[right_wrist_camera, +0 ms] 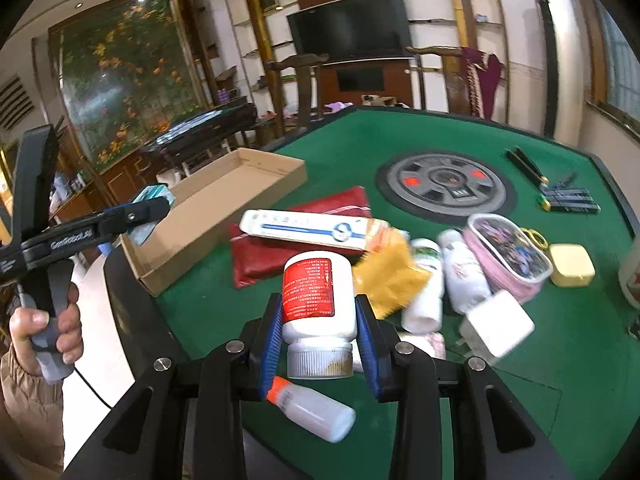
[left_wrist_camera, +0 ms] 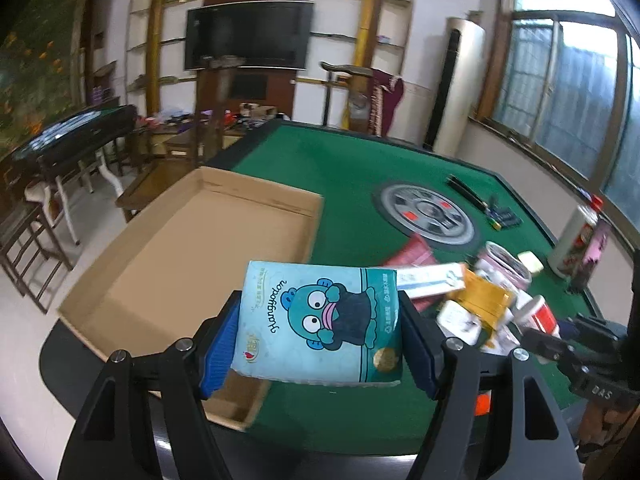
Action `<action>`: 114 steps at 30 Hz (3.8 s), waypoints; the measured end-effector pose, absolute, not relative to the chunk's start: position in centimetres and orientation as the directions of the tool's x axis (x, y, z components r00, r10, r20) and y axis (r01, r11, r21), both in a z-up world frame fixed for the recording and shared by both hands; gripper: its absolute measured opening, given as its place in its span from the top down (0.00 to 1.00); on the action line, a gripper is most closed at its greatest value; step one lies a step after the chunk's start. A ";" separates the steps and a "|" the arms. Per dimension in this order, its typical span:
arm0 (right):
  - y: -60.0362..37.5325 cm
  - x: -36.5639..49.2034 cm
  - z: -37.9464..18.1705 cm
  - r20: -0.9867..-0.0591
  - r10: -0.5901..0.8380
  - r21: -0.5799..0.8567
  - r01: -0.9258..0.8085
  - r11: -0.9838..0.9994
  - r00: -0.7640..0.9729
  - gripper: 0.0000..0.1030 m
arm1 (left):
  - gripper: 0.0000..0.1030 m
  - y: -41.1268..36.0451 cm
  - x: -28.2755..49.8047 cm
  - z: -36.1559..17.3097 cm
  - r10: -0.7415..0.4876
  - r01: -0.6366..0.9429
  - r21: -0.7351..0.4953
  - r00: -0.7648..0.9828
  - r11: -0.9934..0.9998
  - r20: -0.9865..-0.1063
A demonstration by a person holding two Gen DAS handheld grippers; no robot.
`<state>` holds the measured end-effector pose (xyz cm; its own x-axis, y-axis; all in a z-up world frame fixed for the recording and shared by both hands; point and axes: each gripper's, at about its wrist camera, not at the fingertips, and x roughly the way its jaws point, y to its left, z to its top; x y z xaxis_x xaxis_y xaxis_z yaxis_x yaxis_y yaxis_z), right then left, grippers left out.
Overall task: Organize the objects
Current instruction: 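Lift the tissue pack with the left gripper while the right lifts the pill bottle, then lower both held items into the cardboard tray and open both grippers, then move both grippers back over the cluttered table toward the remaining items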
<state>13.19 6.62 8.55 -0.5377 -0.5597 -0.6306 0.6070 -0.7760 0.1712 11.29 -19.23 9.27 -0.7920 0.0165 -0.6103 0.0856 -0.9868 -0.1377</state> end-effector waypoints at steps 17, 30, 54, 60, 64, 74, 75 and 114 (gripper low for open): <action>-6.1 12.7 9.3 -0.657 -0.697 0.276 0.768 -0.577 -0.288 0.63 | 0.30 -32.6 7.7 4.3 -0.139 0.324 -0.105 -0.648 -0.940 -0.749; -18.5 10.9 4.3 -0.711 -0.700 0.337 0.840 -0.426 -0.069 0.63 | 0.30 -34.8 7.1 3.3 -0.141 0.340 -0.096 -0.609 -0.936 -0.781; -18.7 10.4 3.7 -0.828 -0.560 0.232 0.885 -0.403 -0.038 0.63 | 0.30 -33.1 6.3 1.6 -0.183 0.327 0.019 -0.479 -0.945 -0.859; -18.1 9.8 3.3 -0.813 -0.583 0.287 0.870 -0.400 0.000 0.61 | 0.29 -32.2 6.3 1.7 -0.233 0.322 0.091 -0.436 -0.942 -0.869; -17.7 10.1 3.6 -0.800 -0.600 0.301 0.869 -0.394 0.005 0.60 | 0.28 -31.8 6.5 1.8 -0.248 0.330 0.111 -0.411 -0.937 -0.877; -15.1 10.2 5.3 -0.732 -0.680 0.330 0.853 -0.404 -0.039 0.45 | 0.28 -30.9 8.6 3.7 -0.268 0.334 0.128 -0.416 -0.934 -0.869; -14.3 10.4 5.7 -0.720 -0.693 0.332 0.852 -0.406 -0.049 0.45 | 0.28 -31.0 9.1 4.1 -0.264 0.345 0.112 -0.436 -0.932 -0.860; 12.9 2.0 7.9 -0.480 -0.766 0.548 0.536 -0.643 -0.428 0.00 | 0.20 -8.2 3.2 6.3 0.006 -0.387 0.307 -0.630 -0.870 -0.777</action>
<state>2.03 12.90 7.91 -0.4278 -0.7659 -0.4799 0.5360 -0.6425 0.5476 3.23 -8.25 6.30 -0.6298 0.0062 -0.7767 -0.3870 -0.8695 0.3068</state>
